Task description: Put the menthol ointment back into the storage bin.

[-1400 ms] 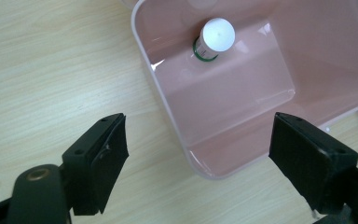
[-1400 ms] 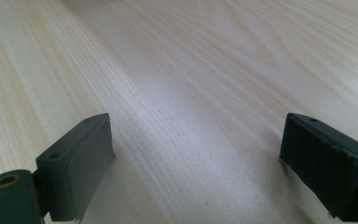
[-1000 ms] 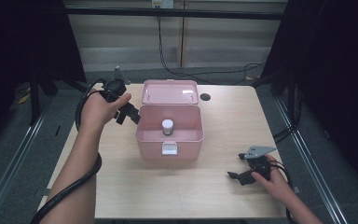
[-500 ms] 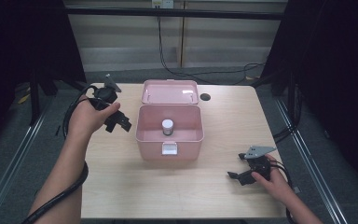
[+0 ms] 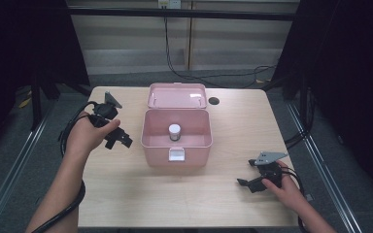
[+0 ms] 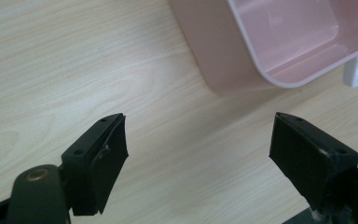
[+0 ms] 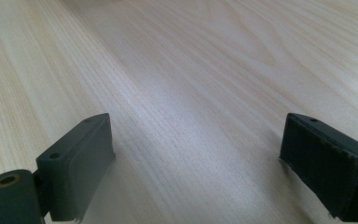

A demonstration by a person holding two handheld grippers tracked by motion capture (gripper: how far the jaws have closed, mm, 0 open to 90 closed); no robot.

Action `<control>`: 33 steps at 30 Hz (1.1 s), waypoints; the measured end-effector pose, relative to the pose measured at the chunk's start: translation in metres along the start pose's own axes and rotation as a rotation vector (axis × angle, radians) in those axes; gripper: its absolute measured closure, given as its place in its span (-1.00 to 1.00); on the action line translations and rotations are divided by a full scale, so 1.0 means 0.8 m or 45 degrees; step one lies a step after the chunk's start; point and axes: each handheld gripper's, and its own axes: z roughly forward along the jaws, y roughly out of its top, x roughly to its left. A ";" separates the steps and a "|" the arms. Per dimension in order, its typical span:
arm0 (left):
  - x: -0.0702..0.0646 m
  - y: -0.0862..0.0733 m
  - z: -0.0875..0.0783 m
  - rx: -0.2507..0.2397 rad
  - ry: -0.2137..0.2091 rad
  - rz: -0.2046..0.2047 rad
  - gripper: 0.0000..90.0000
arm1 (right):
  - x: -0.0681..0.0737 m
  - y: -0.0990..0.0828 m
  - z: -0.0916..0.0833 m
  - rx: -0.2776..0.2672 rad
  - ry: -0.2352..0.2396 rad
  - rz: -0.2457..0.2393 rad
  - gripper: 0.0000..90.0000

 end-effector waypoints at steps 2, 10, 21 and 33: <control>0.002 -0.003 0.005 0.006 0.000 0.005 -0.58 | 0.000 0.000 0.000 0.000 0.001 0.000 -0.80; 0.011 -0.016 0.022 -0.013 -0.010 0.019 -0.58 | 0.000 0.000 0.000 0.004 -0.001 0.003 -0.80; 0.020 -0.034 0.044 -0.018 -0.023 0.029 -0.58 | 0.000 0.000 0.000 0.005 -0.001 0.000 -0.80; 0.035 -0.052 0.071 -0.028 -0.058 0.004 -0.57 | 0.000 0.000 0.000 0.005 0.000 -0.001 -0.80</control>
